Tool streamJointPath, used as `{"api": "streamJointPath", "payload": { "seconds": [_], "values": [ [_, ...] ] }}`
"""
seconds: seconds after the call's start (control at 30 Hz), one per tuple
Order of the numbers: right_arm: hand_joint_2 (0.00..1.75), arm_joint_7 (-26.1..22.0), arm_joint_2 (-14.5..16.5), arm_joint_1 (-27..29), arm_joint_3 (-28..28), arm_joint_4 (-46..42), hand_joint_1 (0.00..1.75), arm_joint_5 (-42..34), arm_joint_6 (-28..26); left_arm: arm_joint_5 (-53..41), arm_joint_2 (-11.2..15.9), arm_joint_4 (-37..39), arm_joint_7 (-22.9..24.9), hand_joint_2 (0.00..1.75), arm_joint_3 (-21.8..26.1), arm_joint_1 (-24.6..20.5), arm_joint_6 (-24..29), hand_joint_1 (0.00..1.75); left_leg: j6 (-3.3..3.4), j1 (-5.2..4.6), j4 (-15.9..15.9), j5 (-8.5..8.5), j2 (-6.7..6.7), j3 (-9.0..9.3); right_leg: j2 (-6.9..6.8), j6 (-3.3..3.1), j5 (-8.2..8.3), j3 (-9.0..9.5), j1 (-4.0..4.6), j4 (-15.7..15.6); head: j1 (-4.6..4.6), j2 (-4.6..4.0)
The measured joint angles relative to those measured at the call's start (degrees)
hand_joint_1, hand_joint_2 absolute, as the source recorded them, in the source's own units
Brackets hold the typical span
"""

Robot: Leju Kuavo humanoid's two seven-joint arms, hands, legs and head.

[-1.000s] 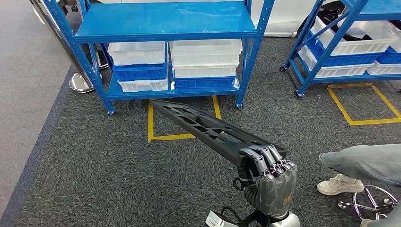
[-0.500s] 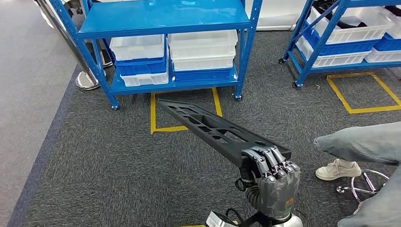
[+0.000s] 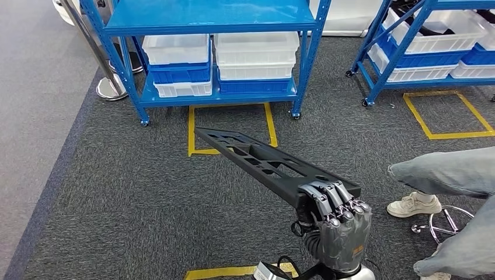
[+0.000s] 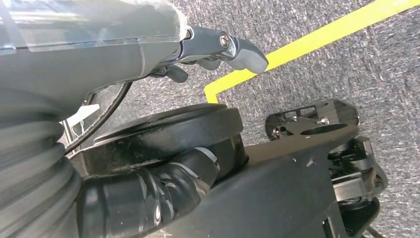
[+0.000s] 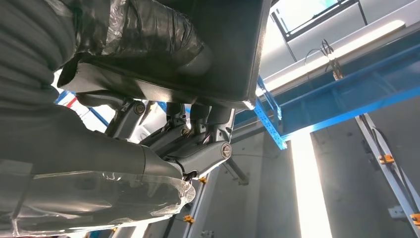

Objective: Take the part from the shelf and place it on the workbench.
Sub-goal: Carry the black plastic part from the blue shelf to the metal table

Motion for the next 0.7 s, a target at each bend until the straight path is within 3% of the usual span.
{"api": "streamJointPath", "payload": {
  "seconds": [0.07,0.1,0.17,0.23,0.37,0.43,0.5,0.53,0.57,0.6,0.63,0.7],
  "values": [
    [1.75,0.0,0.0,0.1,-0.1,0.0,1.75,0.2,0.0,-0.1,0.0,0.0,0.0,1.75,0.0,0.0,-0.1,0.0,-0.08,0.05,0.4,0.24,-0.01,-0.63,0.0,0.42,-0.19,-1.02,-0.48,2.9,0.0,0.0],
    [1.75,0.0,0.0,0.1,-0.1,0.0,1.75,0.2,0.0,-0.2,0.0,0.0,0.0,1.75,0.0,0.0,-0.1,0.0,-0.17,0.1,0.6,0.29,-0.03,-0.86,-0.01,0.56,1.23,0.09,-0.73,1.2,0.0,0.0],
    [1.75,0.0,0.0,0.1,-0.1,0.0,1.75,0.2,0.0,-0.2,0.0,0.0,0.0,1.75,0.0,0.0,-0.1,0.0,-0.53,0.12,1.2,0.27,-0.08,-1.21,-0.02,0.69,4.55,4.2,-1.1,-6.1,0.0,0.0],
    [1.75,0.0,0.0,0.2,-0.1,0.0,1.75,0.1,0.0,-0.2,0.0,0.0,0.0,1.75,0.0,-0.1,-0.1,0.0,-1.26,-0.03,1.7,0.26,-0.09,-1.65,0.06,0.4,5.87,6.49,-1.0,-11.1,-0.01,0.0],
    [1.75,0.0,0.1,0.3,-0.1,0.0,1.75,-0.3,0.0,-0.4,0.0,0.0,0.0,1.75,0.0,-0.1,-0.1,0.0,-2.82,0.11,2.3,0.06,0.07,-2.32,0.49,-1.1,6.5,5.99,-0.75,-12.0,-0.02,0.0],
    [1.75,0.0,0.1,0.4,-0.1,0.0,1.75,-0.6,0.0,-0.4,0.0,0.0,0.0,1.75,0.0,-0.2,-0.1,0.0,-3.28,0.25,6.0,-2.85,-0.08,-3.88,0.66,-1.93,7.01,5.67,-0.82,-12.2,-0.04,0.0],
    [1.75,0.0,0.2,0.4,-0.1,0.0,1.75,-1.0,0.0,-0.4,0.1,0.0,0.0,1.75,0.0,-0.4,-0.1,0.0,-3.43,0.22,13.2,-6.91,-0.15,-6.57,0.92,-2.39,7.31,5.17,-0.55,-12.2,-0.04,0.0],
    [1.75,0.0,0.2,0.4,-0.1,0.0,1.75,-1.1,0.0,-0.4,0.1,0.0,-0.1,1.75,0.0,-0.5,-0.1,0.0,-3.42,0.21,16.1,-8.04,-0.16,-7.5,1.16,-2.51,7.44,4.94,-0.37,-12.1,-0.03,0.0],
    [1.75,0.0,0.2,0.4,-0.1,0.0,1.75,-1.2,0.0,-0.4,0.1,0.0,-0.1,1.75,0.0,-0.6,-0.1,0.0,-3.32,0.21,17.2,-8.1,-0.17,-7.61,1.52,-2.57,7.55,4.77,-0.21,-12.1,-0.03,0.0],
    [1.75,0.0,0.2,0.4,-0.1,0.0,1.75,-1.4,0.0,-0.5,0.1,0.0,0.0,1.75,0.0,-0.6,-0.1,0.0,-3.12,0.19,16.3,-7.09,-0.26,-6.73,1.98,-2.58,7.65,4.66,-0.06,-12.0,-0.03,0.0],
    [1.75,0.0,0.2,0.4,-0.1,0.0,1.75,-1.5,0.0,-0.6,0.1,0.0,0.0,1.75,0.0,-0.5,-0.1,0.0,-2.76,0.13,13.2,-5.23,-0.7,-4.91,2.54,-2.56,7.73,4.61,0.06,-12.0,-0.03,0.0],
    [1.75,0.0,0.2,0.4,-0.1,0.0,1.75,-1.8,0.0,-0.7,0.2,0.0,0.1,1.75,0.0,-0.1,-0.1,0.0,-1.84,0.04,6.0,-2.19,-2.99,-1.26,3.57,-2.36,7.91,4.4,0.19,-11.8,-0.02,0.0]
  ]
}}
